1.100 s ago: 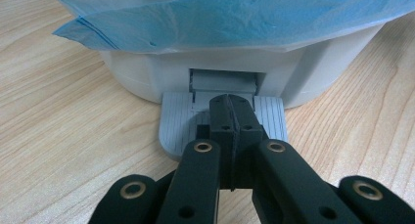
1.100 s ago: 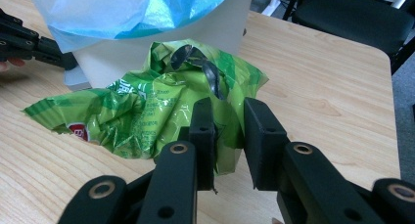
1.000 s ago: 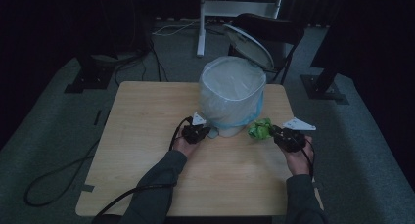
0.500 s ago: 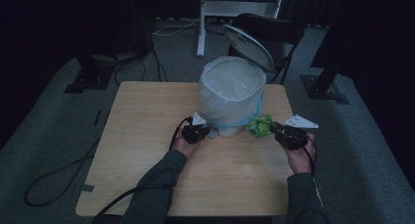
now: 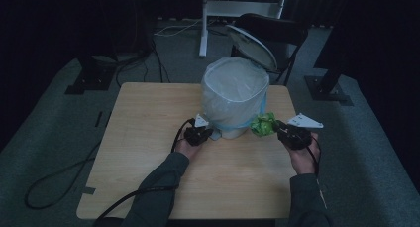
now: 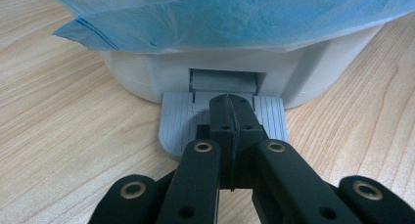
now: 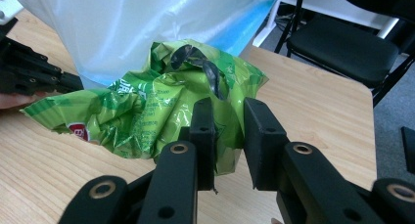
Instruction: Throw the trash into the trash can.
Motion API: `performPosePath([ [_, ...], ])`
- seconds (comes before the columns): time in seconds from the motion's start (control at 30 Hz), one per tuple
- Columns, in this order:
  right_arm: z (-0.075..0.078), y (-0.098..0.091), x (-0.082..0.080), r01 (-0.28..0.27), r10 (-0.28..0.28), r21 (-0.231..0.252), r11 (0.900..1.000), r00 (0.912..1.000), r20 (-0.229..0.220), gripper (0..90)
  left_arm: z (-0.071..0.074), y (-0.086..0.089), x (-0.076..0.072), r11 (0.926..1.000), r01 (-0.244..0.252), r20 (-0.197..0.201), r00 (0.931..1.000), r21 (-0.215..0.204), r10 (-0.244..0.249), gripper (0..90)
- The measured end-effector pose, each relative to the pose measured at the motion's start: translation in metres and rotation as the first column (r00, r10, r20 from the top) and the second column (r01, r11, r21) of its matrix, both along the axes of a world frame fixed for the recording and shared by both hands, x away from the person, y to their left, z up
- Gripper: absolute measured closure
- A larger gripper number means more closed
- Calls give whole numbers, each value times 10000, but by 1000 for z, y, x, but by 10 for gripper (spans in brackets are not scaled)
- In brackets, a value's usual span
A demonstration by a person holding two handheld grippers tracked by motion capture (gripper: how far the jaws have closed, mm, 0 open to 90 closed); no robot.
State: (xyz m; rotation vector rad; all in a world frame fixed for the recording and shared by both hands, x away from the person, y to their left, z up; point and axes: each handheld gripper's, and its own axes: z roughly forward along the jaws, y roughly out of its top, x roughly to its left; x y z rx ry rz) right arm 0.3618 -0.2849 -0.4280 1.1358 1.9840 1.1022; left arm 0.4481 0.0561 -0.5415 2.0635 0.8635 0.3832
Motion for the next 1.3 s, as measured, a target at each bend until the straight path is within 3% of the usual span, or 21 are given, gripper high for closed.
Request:
performPosePath([
  [1.3,53,8,-5,-226,249,-244,9994,9951,956,753,0,-1,0,10000,-14,63,10000,28,14,900],
])
